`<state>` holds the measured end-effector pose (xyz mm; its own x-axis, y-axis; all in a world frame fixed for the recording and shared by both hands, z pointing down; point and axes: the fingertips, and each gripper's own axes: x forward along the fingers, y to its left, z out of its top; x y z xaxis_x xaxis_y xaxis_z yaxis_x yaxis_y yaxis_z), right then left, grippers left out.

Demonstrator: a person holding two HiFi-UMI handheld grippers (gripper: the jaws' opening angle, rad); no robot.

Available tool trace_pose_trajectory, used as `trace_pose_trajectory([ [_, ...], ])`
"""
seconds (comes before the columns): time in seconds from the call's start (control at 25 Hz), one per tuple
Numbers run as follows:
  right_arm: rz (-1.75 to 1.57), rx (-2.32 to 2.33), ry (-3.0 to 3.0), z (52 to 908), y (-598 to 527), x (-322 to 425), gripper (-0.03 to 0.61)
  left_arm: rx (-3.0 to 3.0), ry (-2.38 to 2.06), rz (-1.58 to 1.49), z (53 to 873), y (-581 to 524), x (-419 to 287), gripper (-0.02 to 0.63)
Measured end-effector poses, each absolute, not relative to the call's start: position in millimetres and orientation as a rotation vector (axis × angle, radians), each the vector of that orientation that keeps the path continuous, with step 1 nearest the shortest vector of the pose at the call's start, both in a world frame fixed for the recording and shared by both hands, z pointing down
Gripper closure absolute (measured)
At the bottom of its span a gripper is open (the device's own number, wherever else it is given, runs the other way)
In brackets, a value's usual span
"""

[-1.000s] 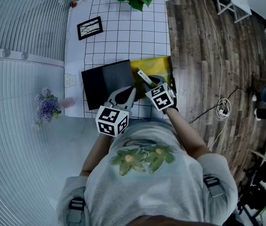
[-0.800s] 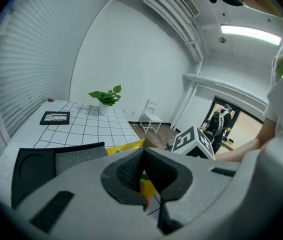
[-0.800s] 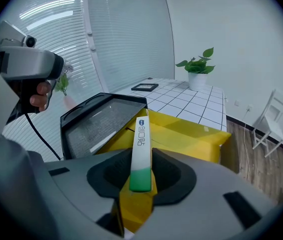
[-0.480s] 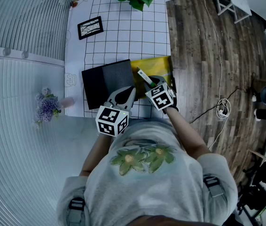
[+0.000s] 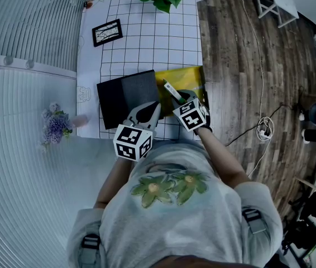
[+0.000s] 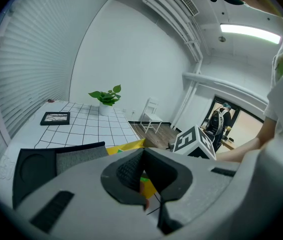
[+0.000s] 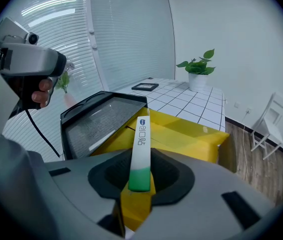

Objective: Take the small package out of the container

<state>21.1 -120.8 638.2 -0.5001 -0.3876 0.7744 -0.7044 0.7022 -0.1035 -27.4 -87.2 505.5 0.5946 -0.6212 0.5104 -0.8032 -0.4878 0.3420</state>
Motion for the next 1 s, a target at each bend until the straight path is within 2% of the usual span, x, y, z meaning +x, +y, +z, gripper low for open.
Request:
trace_pose_trajectory([
  [1.0,0.504,0.85,-2.146,631.3,-119.9,28.5,0.488,2.275,-1.117,0.435,505.9,-88.4,-26.8,0.607],
])
